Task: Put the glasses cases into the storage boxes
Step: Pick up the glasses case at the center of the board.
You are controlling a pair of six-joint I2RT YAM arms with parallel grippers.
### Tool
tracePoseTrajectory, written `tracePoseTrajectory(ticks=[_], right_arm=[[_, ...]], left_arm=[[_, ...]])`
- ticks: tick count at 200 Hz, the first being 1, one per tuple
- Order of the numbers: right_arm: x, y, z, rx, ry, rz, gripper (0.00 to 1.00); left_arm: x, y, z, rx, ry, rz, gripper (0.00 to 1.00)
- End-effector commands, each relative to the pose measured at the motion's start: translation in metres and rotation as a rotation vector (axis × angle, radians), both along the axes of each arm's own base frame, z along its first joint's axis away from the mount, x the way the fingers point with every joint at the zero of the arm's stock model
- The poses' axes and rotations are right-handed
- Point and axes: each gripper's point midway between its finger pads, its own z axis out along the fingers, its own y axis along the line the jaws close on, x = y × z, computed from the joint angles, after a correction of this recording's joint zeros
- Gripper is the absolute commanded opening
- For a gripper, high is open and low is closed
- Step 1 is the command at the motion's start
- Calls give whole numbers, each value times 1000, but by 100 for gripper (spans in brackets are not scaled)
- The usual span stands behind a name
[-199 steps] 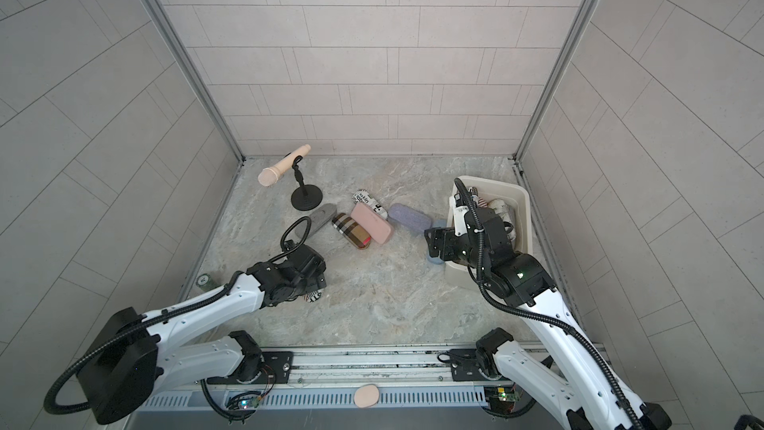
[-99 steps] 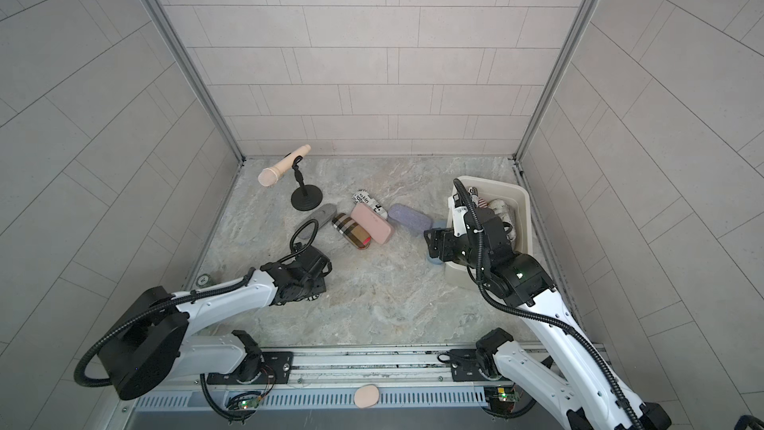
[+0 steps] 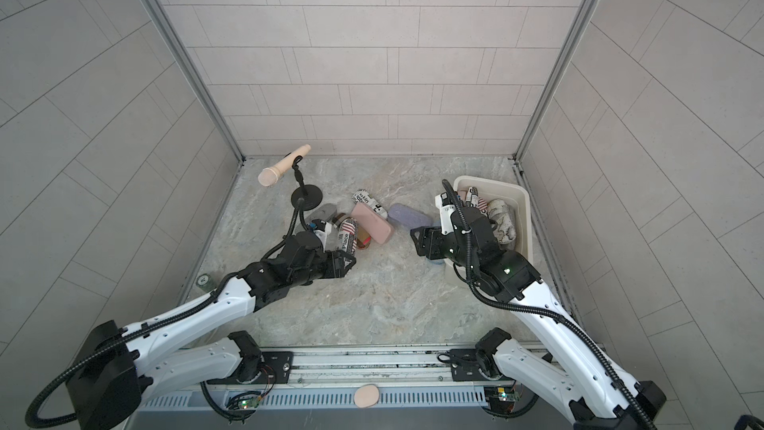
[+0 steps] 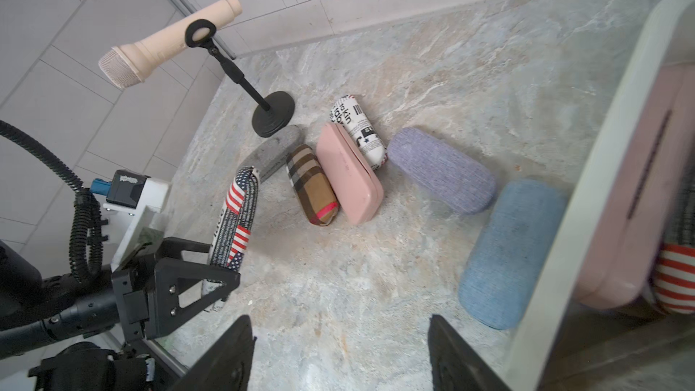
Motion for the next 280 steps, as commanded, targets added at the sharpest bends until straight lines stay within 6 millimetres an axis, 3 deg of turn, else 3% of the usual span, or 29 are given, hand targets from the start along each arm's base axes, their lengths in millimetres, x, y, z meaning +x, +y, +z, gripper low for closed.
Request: tracePoseTrajectory(ticks=[1,25,54,110,162,231,246,262,280], right_arm=[[5,28,15,111,-21,39,71],[6,51,19,124,9,89,72],[16,65,16,153,32,83,73],[29,93,8,220,54,88,67],[42,102,7,293,45,15,49],[46,116,7,299,44,20,40],[45,115,12,292,32,23,36],[44,112,15,287,18,19,33],[45,106,21,277,6,-4,33]], left_arm=[[0,-48,61,-214,-159,-160,49],[0,-65,76,-261,-200,-191,49],[1,-70,90,-309,-231,-195,49],[1,-70,89,-318,-238,-189,49],[3,-67,96,-320,-277,-172,49],[3,-66,100,-327,-300,-172,50],[2,-67,100,-336,-303,-184,61],[-3,-70,99,-329,-303,-217,83],[-7,-65,96,-326,-310,-221,91]])
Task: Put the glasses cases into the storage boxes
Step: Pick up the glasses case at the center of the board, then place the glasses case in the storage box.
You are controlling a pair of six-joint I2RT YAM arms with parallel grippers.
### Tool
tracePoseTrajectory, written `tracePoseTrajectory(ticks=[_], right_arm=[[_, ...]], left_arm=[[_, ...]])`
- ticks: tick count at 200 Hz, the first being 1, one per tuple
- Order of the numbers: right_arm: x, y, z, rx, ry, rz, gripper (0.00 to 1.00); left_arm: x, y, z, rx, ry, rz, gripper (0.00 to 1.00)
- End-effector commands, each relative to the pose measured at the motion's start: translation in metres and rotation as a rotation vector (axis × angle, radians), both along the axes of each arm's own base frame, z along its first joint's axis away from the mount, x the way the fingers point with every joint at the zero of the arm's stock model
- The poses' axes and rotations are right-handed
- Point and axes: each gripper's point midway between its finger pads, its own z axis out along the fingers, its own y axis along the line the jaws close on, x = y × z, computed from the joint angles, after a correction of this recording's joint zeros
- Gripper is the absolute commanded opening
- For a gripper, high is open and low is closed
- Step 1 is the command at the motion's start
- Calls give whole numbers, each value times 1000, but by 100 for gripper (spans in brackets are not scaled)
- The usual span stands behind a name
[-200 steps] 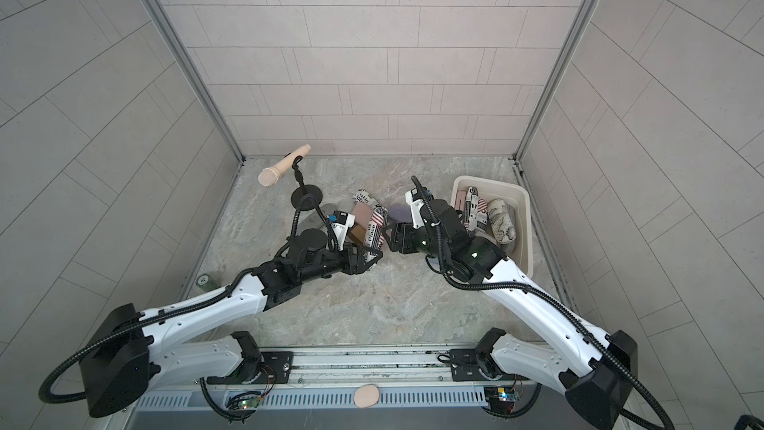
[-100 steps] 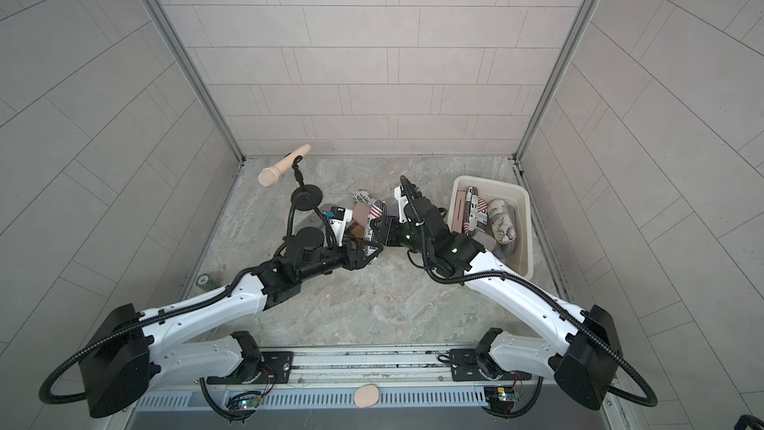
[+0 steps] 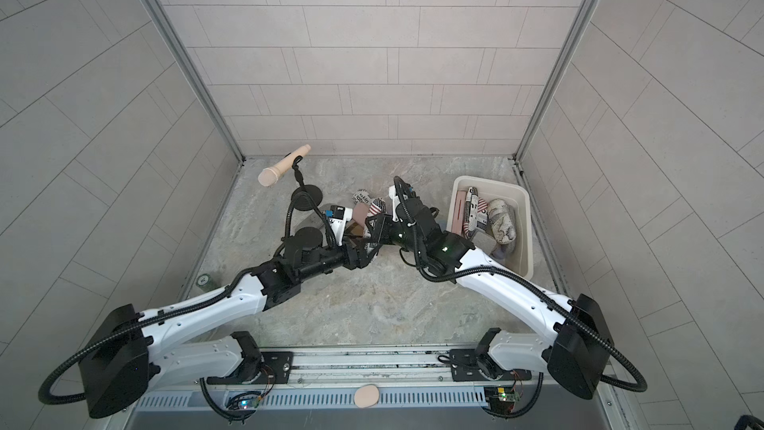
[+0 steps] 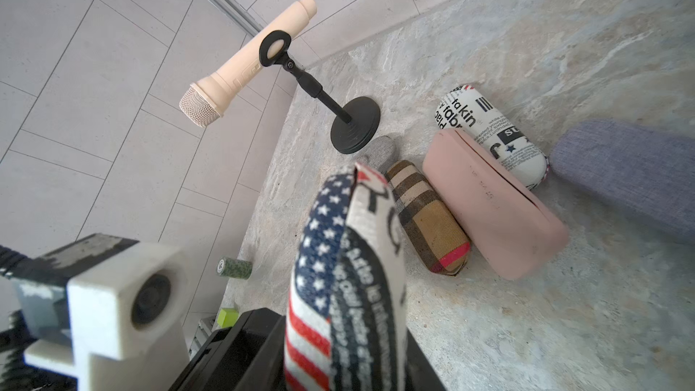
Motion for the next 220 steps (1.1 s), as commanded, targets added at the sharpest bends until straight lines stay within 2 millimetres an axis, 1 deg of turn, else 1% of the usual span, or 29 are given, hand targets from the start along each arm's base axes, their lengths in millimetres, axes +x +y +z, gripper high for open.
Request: tracePoseTrajectory(ticks=[1,17,33,46,61,81,99,109,111,114,127,141,155,172,174,176,189,199,206,220], right_arm=[[1,-7,31,30,-60,-41,33],[1,-15,38,-12,-82,-55,33],[3,-25,47,-66,-111,-81,33],[4,-36,53,-110,-126,-101,33],[6,-53,60,-173,-145,-121,33],[8,-90,70,-285,-168,-182,32],[6,-133,74,-370,-153,-249,32],[2,-160,71,-423,-123,-283,32],[2,-165,70,-436,-117,-292,32],[0,-173,69,-454,-108,-305,32],[-7,-207,61,-512,-59,-362,32],[-15,-233,51,-554,-18,-414,32],[-22,-251,42,-590,14,-452,32],[-28,-264,32,-614,46,-476,32],[-28,-265,30,-617,49,-479,32],[-28,-266,29,-620,53,-482,32],[-30,-272,20,-639,74,-491,32],[-29,-272,14,-634,87,-485,32],[-27,-268,9,-624,91,-466,32],[-24,-268,5,-620,100,-467,32]], left_arm=[[-8,1,19,-50,-70,-27,92],[-12,10,15,-50,-74,-11,95],[-13,25,11,-31,-79,42,96],[-12,38,8,-10,-84,93,96],[-9,55,3,26,-81,168,96],[-6,78,-2,77,-81,267,96],[-6,92,-4,95,-86,320,98],[-5,96,-10,114,-79,336,98],[-6,98,-4,98,-90,339,98],[-7,99,-3,94,-93,342,98],[-8,101,-6,108,-91,346,99],[-7,102,-9,121,-87,350,99],[-6,101,-11,130,-83,349,99],[-5,100,-9,130,-88,344,99],[-4,98,-16,150,-76,342,99],[-3,97,-17,155,-72,342,99],[-2,96,-19,164,-66,338,99],[-1,94,-20,167,-62,335,98],[-1,93,-21,172,-60,331,99],[-1,91,-22,173,-59,326,98]])
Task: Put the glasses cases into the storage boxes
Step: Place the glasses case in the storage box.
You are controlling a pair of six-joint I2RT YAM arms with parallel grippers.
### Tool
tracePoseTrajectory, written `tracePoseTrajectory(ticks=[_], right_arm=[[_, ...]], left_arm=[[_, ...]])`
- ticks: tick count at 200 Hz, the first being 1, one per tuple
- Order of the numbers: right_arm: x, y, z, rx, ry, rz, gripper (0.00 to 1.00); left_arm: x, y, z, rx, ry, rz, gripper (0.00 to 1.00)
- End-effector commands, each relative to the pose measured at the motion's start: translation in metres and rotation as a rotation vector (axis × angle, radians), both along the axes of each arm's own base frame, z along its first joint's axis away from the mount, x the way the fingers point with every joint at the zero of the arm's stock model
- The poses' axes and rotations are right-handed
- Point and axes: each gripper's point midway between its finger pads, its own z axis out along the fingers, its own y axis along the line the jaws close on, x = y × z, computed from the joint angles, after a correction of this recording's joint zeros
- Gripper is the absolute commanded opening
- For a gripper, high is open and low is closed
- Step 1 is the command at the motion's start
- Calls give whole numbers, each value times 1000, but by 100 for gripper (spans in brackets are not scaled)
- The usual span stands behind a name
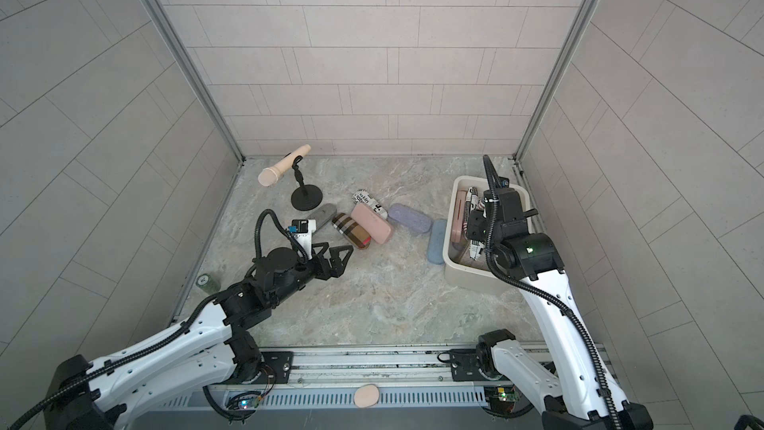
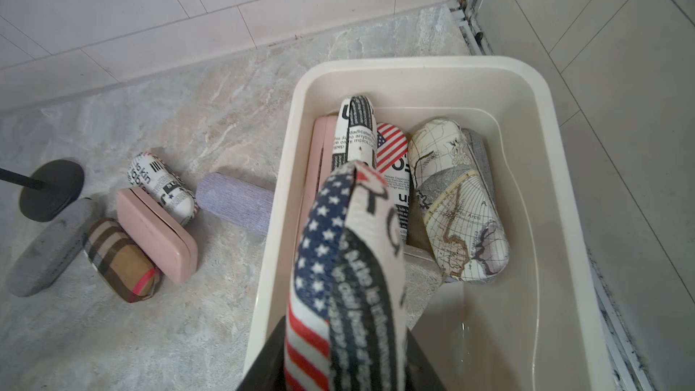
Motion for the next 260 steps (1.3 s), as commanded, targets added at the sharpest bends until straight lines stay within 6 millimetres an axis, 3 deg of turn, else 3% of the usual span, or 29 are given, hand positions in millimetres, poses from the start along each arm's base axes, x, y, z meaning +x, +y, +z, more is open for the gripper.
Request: tracePoseTrajectory(ticks=[1,18,39,56,93,130,192,221,234,260], right_arm=[[1,1,-5,-9,10,17,32],[2,-11,-1,-65,7,-18,32],[-4,-51,15,-252,21,-151,32],[-7,-69,24,-312,34,-215,32],[-16,-101,0,-460,144,-327,32],[-25,-108,-18,-505,189,-353,32],[-22,-104,-57,-486,316,-322,36],[-24,-103,-71,-500,392,-308,44],[-23,-101,-73,-488,397,-298,55],[-20,-99,-56,-470,352,-297,65]], left_arm=[[2,-1,5,11,-13,2,99],[2,-2,4,9,-9,0,98],[2,-2,3,6,-5,-1,99],[3,-2,3,8,-5,5,99],[12,7,13,16,-21,72,98],[19,11,20,33,-24,106,99],[25,13,10,56,19,115,99],[26,27,0,88,65,161,99],[26,30,-2,82,78,170,99],[25,36,-5,88,98,187,99]])
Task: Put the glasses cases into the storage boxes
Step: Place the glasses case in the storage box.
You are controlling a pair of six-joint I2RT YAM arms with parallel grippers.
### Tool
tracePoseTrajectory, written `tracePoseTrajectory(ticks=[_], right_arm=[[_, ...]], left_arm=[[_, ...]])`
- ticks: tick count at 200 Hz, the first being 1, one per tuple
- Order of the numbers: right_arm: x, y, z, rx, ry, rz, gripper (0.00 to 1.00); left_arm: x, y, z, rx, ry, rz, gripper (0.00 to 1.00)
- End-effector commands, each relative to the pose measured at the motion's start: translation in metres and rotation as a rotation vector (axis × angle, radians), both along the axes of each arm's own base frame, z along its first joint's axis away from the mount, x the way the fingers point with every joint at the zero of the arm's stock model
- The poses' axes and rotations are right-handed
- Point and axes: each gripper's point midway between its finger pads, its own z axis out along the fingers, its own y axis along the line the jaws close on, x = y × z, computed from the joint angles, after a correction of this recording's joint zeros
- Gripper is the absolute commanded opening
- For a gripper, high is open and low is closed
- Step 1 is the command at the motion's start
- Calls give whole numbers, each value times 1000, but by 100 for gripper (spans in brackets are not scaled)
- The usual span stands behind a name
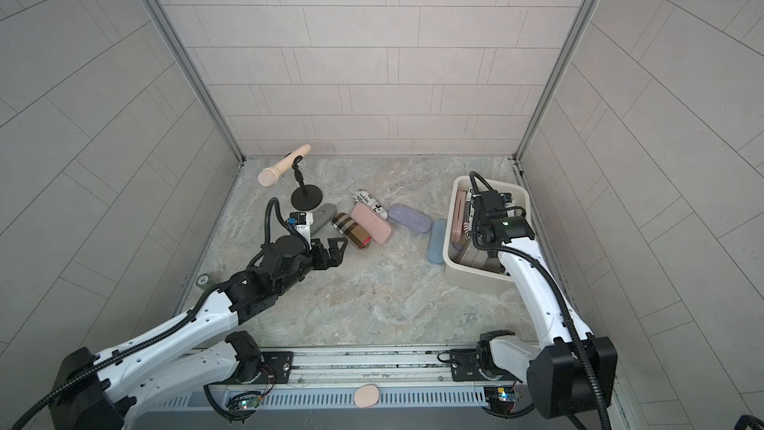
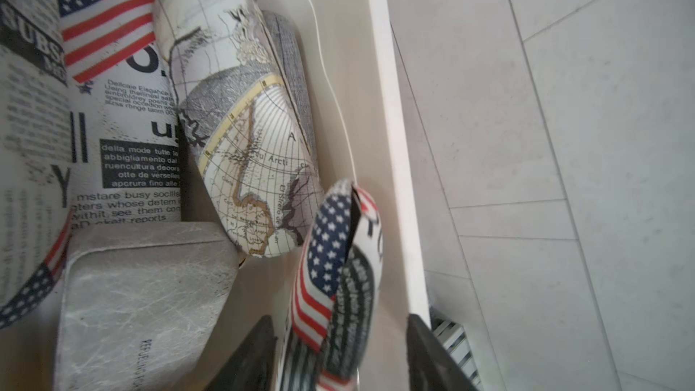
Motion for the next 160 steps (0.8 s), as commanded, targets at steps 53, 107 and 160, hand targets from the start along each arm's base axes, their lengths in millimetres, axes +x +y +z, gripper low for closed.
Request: tracePoseTrajectory(ticks=[53,107,160], right_arm=[[2,7,38,49,-157,33,65],[12,34,21,226,-179,77,61],[16,106,45,452,-329,356,67]], left_arm=[[2,11,7,-11,32,63,99],[12,-3,-1,32,91,40,99],[36,-32,-31,185,252,-5,96]])
